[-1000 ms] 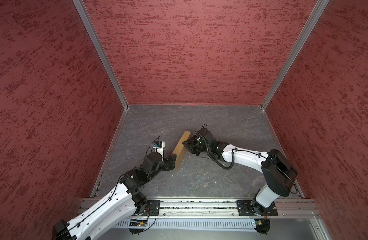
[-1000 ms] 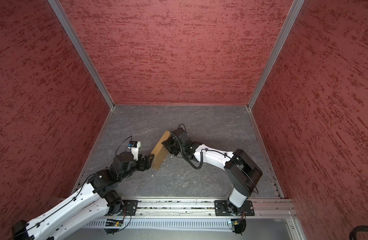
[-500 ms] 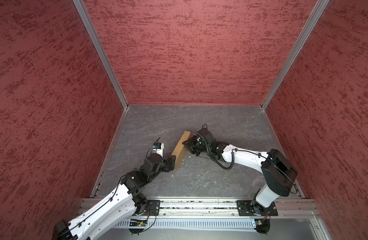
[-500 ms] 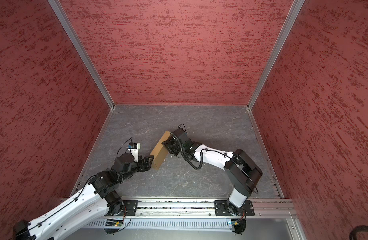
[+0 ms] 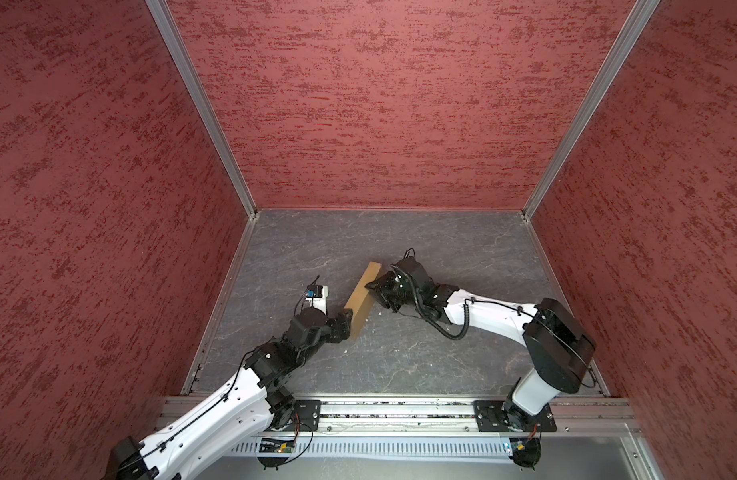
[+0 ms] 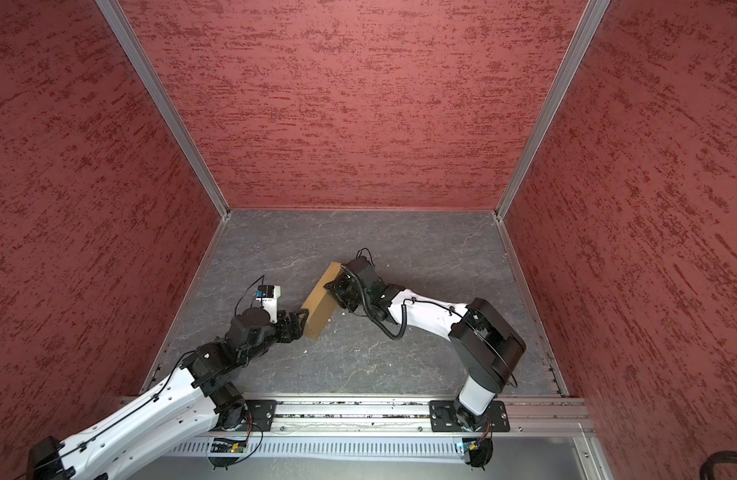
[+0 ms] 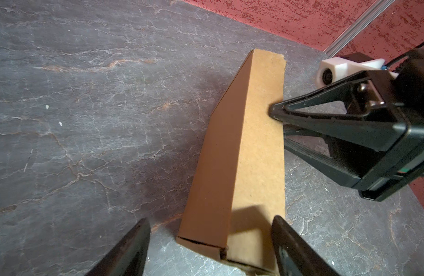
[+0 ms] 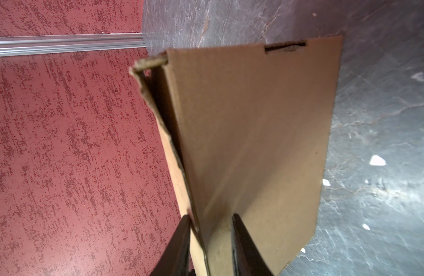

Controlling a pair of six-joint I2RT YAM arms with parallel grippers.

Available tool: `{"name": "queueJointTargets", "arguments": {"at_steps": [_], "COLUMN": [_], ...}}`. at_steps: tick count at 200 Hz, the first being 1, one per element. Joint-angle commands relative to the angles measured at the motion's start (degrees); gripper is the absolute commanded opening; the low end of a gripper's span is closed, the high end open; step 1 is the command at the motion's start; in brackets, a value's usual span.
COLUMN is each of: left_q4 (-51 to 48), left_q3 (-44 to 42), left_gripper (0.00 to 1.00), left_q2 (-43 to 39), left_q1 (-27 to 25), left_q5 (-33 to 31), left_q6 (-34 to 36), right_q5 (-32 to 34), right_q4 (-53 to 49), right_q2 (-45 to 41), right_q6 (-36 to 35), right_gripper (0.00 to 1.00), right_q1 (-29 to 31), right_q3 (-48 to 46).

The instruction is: Fold the paper box

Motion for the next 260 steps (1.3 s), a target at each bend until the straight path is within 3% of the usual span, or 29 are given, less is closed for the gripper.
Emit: {"name": "queueJointTargets", "arguments": {"at_steps": [1, 104, 183, 260], "left_q4": [-1.51, 9.69, 15.43, 17.42], "left_q3": [2.57, 9.21, 11.74, 11.06], "left_gripper": [0.8, 0.8, 0.8, 0.8], "left_q2": [1.87, 15.71, 23.43, 26.1], "left_q1": [1.79, 10.83, 11.55, 11.75], "left_q5": [-0.59, 11.08, 14.26, 14.64], "left_q6": [3.27, 10.83, 11.94, 11.89], "right_q5": [1.03, 2.54, 6.03, 1.31], "right_q4": [-5.89, -7.27, -13.97, -15.39], "right_q2": [-0.02, -1.94, -4.04, -3.14], "right_q6": [0.85, -4.01, -15.48, -22.39], "right_gripper": [0.33, 0.48, 0.54, 0.53], "right_q1": [0.24, -0.72, -3.39, -10.35], "right_q3": [-1.95, 0.2, 7.4, 10.96]}}
